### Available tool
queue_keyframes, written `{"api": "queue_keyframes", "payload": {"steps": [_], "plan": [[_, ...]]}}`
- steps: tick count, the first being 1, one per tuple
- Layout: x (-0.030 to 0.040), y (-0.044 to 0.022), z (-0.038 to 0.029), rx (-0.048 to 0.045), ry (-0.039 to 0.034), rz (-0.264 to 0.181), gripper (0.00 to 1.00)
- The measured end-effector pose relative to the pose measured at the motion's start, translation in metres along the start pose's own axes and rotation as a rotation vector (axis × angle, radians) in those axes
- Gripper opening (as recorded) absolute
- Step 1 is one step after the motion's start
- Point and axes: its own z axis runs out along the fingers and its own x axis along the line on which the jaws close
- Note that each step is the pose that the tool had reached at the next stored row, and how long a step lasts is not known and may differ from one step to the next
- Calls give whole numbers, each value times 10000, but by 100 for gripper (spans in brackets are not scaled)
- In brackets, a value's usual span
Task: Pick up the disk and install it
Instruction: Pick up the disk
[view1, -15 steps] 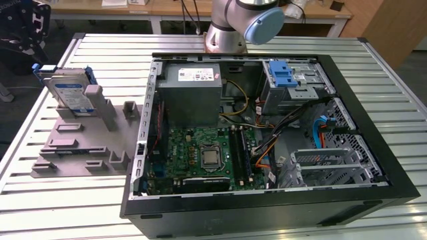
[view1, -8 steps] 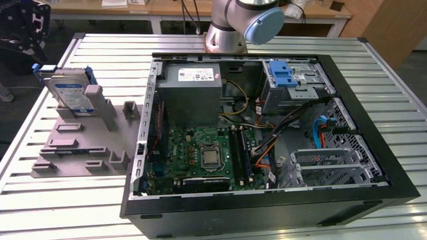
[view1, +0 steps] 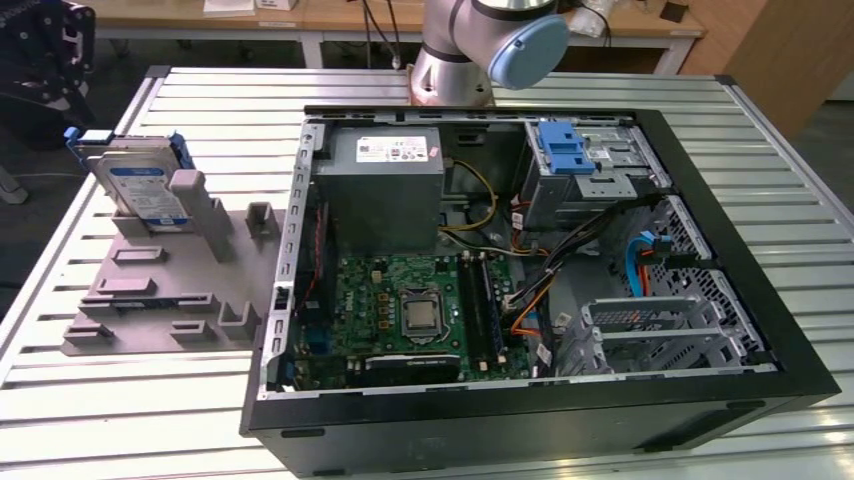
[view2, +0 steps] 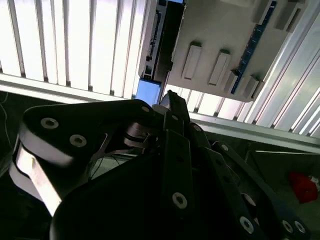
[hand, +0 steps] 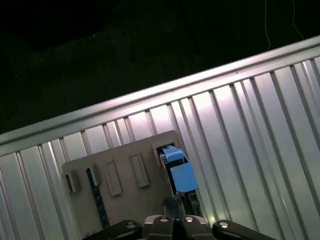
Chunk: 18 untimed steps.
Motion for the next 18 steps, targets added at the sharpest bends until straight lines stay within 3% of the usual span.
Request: {"api": "queue_keyframes", "payload": {"steps": [14,18], "plan": [[1,-1,37,-60,109,-2539,11],[1,-1,38,-61,113,-2656,11]]}}
